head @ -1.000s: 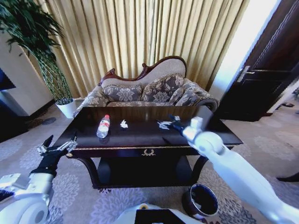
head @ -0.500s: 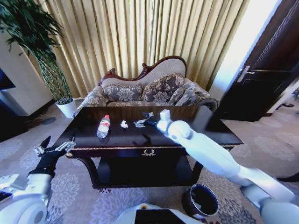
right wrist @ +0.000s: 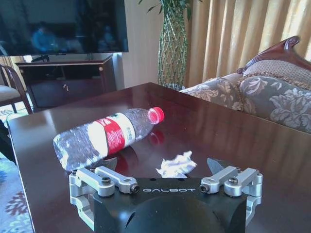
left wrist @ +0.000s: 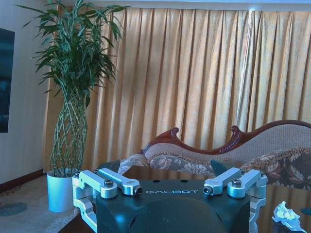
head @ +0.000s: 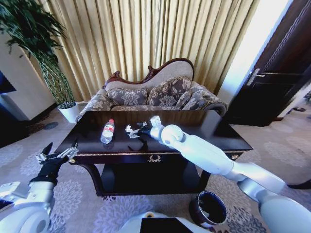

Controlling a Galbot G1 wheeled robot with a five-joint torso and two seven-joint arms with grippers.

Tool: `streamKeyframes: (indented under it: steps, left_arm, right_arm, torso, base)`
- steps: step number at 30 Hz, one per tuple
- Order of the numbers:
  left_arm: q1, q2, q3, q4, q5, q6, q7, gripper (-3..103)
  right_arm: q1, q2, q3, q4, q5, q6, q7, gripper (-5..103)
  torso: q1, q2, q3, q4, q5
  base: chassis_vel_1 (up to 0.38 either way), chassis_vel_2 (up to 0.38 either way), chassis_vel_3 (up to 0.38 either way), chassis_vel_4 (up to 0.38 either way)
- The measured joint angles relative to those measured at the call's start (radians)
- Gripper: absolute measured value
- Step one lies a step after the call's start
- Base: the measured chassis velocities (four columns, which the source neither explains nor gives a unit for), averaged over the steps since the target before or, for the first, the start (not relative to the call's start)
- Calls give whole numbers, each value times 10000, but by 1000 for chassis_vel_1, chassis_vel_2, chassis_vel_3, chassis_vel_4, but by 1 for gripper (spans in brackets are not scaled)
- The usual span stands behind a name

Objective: Move to the front of the table and place the trash on the table into the trash bin.

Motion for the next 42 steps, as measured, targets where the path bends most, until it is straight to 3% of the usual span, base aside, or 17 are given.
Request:
streamKeyframes:
  steps: [8, 11, 16, 19, 42]
  left_arm:
    - [-21, -23, 28, 0, 19, 6, 1, 100]
    - [-12, -74, 24, 0, 29, 6, 6, 100]
    - [-18, -81, 29, 0, 29, 7, 9, 100]
    - [-19, -104, 46, 0, 35, 10, 31, 100]
    - [-45, -130, 142, 0, 136, 7, 95, 100]
  right_arm:
    - [227, 718, -114, -616, 221, -271, 313, 100]
    - [291, 1313, -142, -881, 357, -566, 1112, 100]
    - [292, 1592, -142, -967, 345, -973, 1807, 100]
    - [278, 1574, -141, -788, 446, -1249, 2808, 100]
    - [-191, 1196, -127, -766, 232, -1244, 3140, 102]
  torso:
    - [0, 0, 0, -1, 1]
    - [0, 0, 0, 3, 0]
    - [0, 0, 0, 3, -1]
    - [0, 0, 0, -1, 0]
    - [-1, 1, 0, 0, 1]
  base:
    - [0, 0, 0, 0]
    - [0, 0, 0, 0]
    - [0, 0, 0, 0]
    - [0, 0, 0, 0]
    - [0, 0, 0, 0]
